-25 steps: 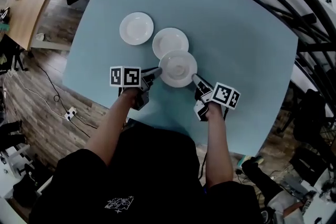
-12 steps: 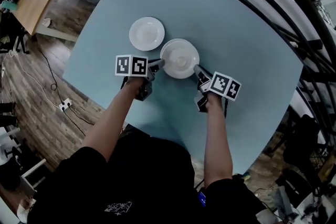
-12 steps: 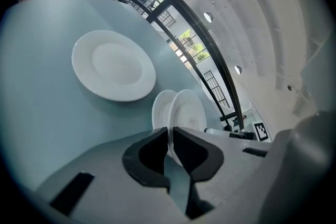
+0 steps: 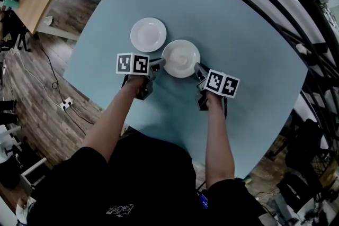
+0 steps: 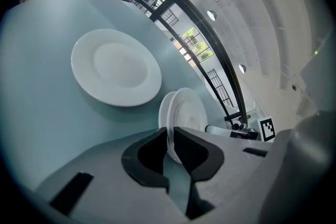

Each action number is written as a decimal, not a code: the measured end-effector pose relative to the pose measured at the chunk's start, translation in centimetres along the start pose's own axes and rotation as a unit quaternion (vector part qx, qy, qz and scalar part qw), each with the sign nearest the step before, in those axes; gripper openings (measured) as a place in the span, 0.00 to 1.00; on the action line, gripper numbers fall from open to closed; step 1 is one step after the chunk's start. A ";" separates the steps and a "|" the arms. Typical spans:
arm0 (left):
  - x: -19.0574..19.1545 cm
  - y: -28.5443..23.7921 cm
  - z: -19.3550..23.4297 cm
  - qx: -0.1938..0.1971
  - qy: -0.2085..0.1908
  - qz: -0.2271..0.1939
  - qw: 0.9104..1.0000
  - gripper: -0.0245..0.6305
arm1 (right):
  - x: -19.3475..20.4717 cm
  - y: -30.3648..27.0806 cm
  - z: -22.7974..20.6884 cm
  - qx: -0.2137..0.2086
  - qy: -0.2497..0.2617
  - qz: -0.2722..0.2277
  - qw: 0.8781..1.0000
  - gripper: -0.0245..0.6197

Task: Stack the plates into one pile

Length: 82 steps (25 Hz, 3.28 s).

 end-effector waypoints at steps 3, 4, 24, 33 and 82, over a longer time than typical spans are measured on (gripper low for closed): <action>0.0 0.0 0.1 -0.011 -0.011 0.007 1.000 0.11 | 0.0 -0.3 0.0 0.008 0.013 0.004 1.000 0.09; 0.0 0.1 0.2 -0.012 -0.014 0.009 1.000 0.11 | -0.1 -0.4 -0.1 0.011 0.017 0.004 1.000 0.09; -4.7 7.3 5.6 0.031 0.071 -0.062 0.995 0.16 | -3.6 -1.8 7.3 -0.003 0.026 -0.043 0.999 0.22; -10.2 10.9 10.4 0.039 0.100 -0.069 0.992 0.20 | -1.5 -7.7 15.1 -0.062 -0.146 -0.094 0.983 0.21; -7.5 7.0 2.2 0.100 0.054 0.056 0.992 0.09 | 1.5 -3.9 11.8 0.059 -0.357 -0.260 0.895 0.08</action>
Point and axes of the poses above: the fingertips, and each gripper's own axes: y backward along the fingers, z to its left, x out of its underside, the point moved 2 cm from there along y, backward along the fingers, and after that the axes turned 9 degrees about y, right-handed, at the moved point
